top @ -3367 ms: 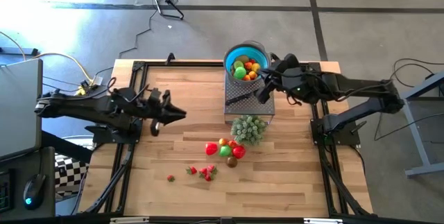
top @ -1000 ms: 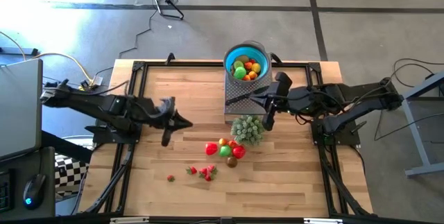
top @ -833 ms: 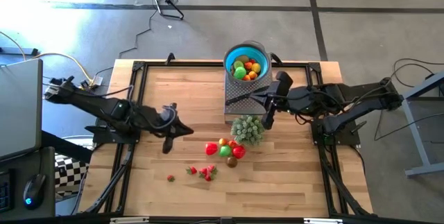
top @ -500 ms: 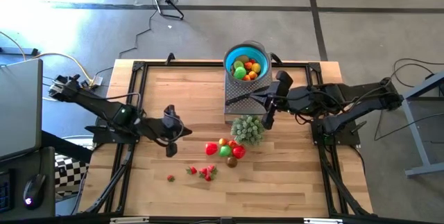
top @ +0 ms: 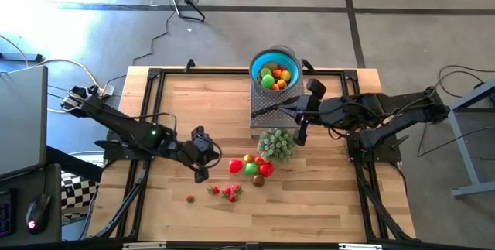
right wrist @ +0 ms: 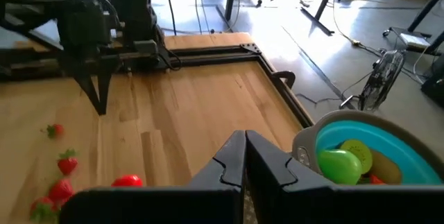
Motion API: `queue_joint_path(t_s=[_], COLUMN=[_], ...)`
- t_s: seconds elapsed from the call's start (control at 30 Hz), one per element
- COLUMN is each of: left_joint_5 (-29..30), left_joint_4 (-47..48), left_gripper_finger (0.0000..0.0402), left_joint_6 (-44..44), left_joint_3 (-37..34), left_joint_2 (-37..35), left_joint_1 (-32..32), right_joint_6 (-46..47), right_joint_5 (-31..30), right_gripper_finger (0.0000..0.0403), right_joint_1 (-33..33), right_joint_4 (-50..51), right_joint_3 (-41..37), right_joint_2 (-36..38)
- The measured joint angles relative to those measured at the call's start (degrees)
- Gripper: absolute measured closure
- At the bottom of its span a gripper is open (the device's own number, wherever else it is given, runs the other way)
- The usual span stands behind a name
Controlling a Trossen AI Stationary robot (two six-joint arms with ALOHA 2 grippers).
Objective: Pick & Place Fruit
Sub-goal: Put the red apple into the blue strainer bowl
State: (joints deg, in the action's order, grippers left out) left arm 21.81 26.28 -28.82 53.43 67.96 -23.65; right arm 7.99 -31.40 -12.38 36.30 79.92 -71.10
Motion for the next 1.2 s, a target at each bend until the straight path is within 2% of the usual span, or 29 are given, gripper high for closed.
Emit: queue_joint_path(t_s=[0.23, 0.37, 0.63, 0.93, 1.2], left_joint_5=[0.2, 1.0, 4.7, 4.8, 4.8], left_joint_4=[0.0, -0.3, -0.3, -0.3, -0.4], left_gripper_finger=[0.0398, 0.0373, 0.0266, 0.0131, 0.0040], left_joint_6=[-0.2, -0.3, -0.1, -0.2, -2.1], left_joint_3=[-0.1, -0.1, -0.1, -0.1, -0.1], left_joint_2=[2.3, 2.3, 2.3, 2.3, 2.3], left_joint_1=[0.0, 0.0, 0.1, 0.1, 0.1], right_joint_6=[-2.2, -2.2, -1.9, -1.8, -1.8], right_joint_5=[0.0, 0.0, 0.0, 0.0, 0.0], right_gripper_finger=[0.0398, 0.0398, 0.0398, 0.0398, 0.0398], right_joint_1=[0.0, 0.0, 0.0, 0.0, 0.0], right_joint_4=[0.3, 0.3, 0.3, 0.3, 0.3], right_joint_3=[0.0, 0.0, 0.0, 0.0, 0.0], right_joint_2=[0.0, 0.0, 0.0, 0.0, 0.0])
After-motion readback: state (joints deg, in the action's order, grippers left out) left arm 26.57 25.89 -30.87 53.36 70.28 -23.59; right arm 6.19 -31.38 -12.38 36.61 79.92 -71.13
